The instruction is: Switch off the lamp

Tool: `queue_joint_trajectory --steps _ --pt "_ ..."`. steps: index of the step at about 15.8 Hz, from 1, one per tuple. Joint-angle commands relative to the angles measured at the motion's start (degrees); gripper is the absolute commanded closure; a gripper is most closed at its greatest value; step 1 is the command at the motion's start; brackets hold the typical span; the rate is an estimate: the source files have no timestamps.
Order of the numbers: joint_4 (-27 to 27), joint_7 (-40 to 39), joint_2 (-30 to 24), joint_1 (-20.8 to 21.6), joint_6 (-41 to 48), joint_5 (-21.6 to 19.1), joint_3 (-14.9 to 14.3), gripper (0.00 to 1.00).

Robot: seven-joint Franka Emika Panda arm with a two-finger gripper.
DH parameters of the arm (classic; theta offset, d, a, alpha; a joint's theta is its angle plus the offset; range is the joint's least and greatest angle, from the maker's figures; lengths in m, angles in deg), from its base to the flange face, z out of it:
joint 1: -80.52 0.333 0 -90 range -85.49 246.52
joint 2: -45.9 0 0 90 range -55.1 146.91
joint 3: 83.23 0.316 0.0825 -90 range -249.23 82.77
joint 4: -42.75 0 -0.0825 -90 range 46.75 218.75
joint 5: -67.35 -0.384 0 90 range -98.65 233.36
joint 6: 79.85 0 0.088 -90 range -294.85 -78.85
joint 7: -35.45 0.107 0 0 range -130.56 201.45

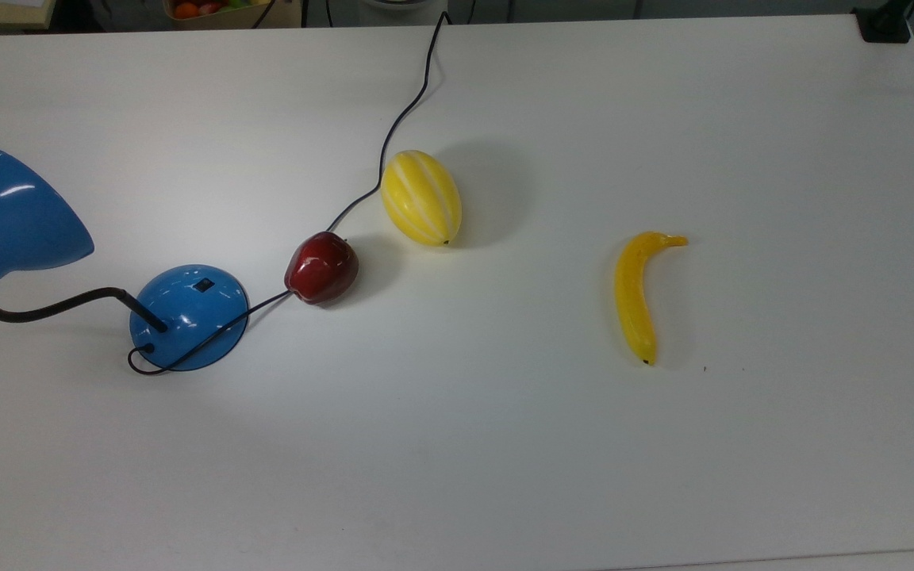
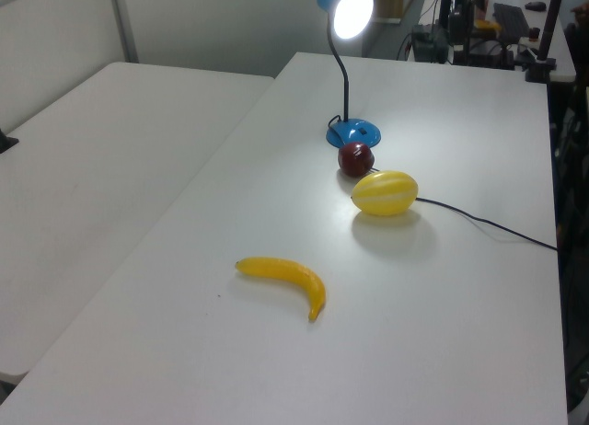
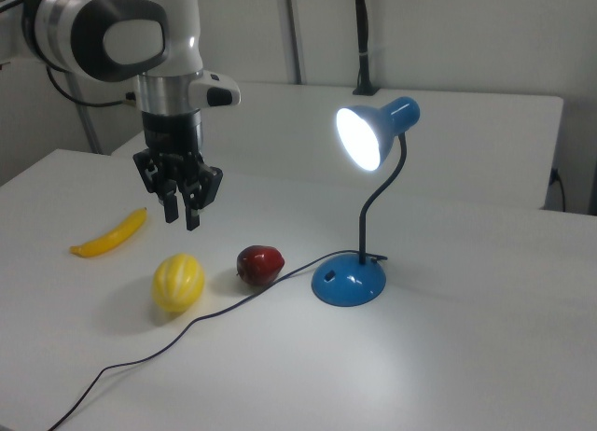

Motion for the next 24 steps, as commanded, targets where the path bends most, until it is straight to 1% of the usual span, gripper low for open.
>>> queue_joint_trajectory --steps 1,2,5,9,12,13,16,19,21,24 --pt "-3.1 1.9 3.4 0.1 0.0 -2.2 -0.3 1.00" --pt "-3.1 2.5 3.4 0.1 -1.2 -2.3 -0.3 1.00" --pt "-2.9 8.2 3.5 -0.1 -5.0 -2.4 -0.3 1.00" --pt "-2.4 9.1 5.1 -2.5 -9.9 -2.4 -0.3 1.00" --pt "-0.6 13.6 6.2 -4.4 -18.2 -2.2 -0.3 1.00" --pt "-0.5 14.4 7.2 -5.1 -20.4 -2.0 -0.3 1.00" --pt "-1.2 14.5 13.4 -6.1 -27.1 -1.4 -0.4 1.00" --pt "-1.1 15.2 17.1 -7.3 -33.9 -1.4 -0.4 1.00" --pt "-1.1 17.3 19.7 -7.4 -38.0 -1.4 -0.4 1.00" --pt "-1.0 18.8 22.7 -7.2 -41.5 -0.7 -0.4 1.00"
